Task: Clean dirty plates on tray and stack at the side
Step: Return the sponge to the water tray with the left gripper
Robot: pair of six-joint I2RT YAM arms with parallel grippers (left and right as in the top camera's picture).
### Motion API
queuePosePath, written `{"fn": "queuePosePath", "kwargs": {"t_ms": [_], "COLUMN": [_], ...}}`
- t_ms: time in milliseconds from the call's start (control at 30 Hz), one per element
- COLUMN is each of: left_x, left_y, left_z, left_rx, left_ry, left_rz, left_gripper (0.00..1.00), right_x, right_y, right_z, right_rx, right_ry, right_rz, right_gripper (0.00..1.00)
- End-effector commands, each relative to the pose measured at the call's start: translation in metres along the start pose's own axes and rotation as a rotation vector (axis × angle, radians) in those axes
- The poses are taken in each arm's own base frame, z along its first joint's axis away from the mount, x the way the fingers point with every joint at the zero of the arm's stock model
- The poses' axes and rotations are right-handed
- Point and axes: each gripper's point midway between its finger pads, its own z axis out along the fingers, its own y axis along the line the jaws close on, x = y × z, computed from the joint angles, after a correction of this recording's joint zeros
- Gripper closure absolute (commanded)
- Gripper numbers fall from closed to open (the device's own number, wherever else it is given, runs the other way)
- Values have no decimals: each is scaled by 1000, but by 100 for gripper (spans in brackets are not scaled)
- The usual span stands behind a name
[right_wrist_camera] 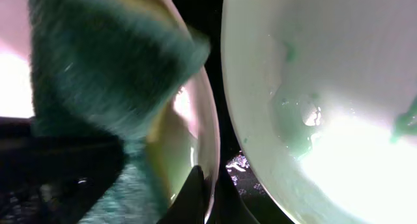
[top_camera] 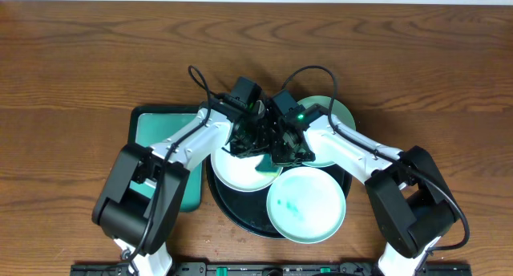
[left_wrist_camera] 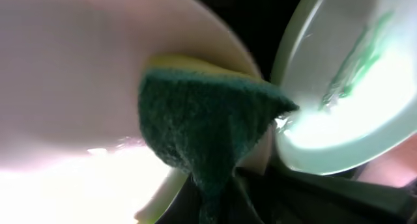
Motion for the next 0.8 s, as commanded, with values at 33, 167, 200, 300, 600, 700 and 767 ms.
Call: {"fn": "queuePosePath", "kwargs": {"t_ms": [33, 167, 200, 300, 600, 700, 767], "left_x": [-7, -9, -7, 0, 19, 12, 1], "left_y": [24, 49, 55, 71, 157, 174, 178], "left_z": [-38, -93, -105, -141, -192, -186, -175], "left_rx": [-204, -387, -422, -511, -752, -739, -686], "left_ry": [-150, -293, -319, -387, -365, -333, -308], "left_rz": [73, 59, 54, 33, -232, -285, -276], "left_gripper": [93, 93, 93, 93, 93, 93, 93], "right_x": [10, 10, 10, 8, 4, 5, 7], "right_y": [-9, -9, -8, -7, 13, 15, 14], "right_z": [9, 9, 9, 9, 8, 8, 8], "right_rx": [31, 30, 29, 25, -82, -90, -92], "right_ry": [43, 42, 40, 34, 29, 34, 41], "right_rz": [-29, -31, -34, -35, -59, -67, -74], "right_gripper": [99, 99, 99, 99, 99, 99, 99]}}
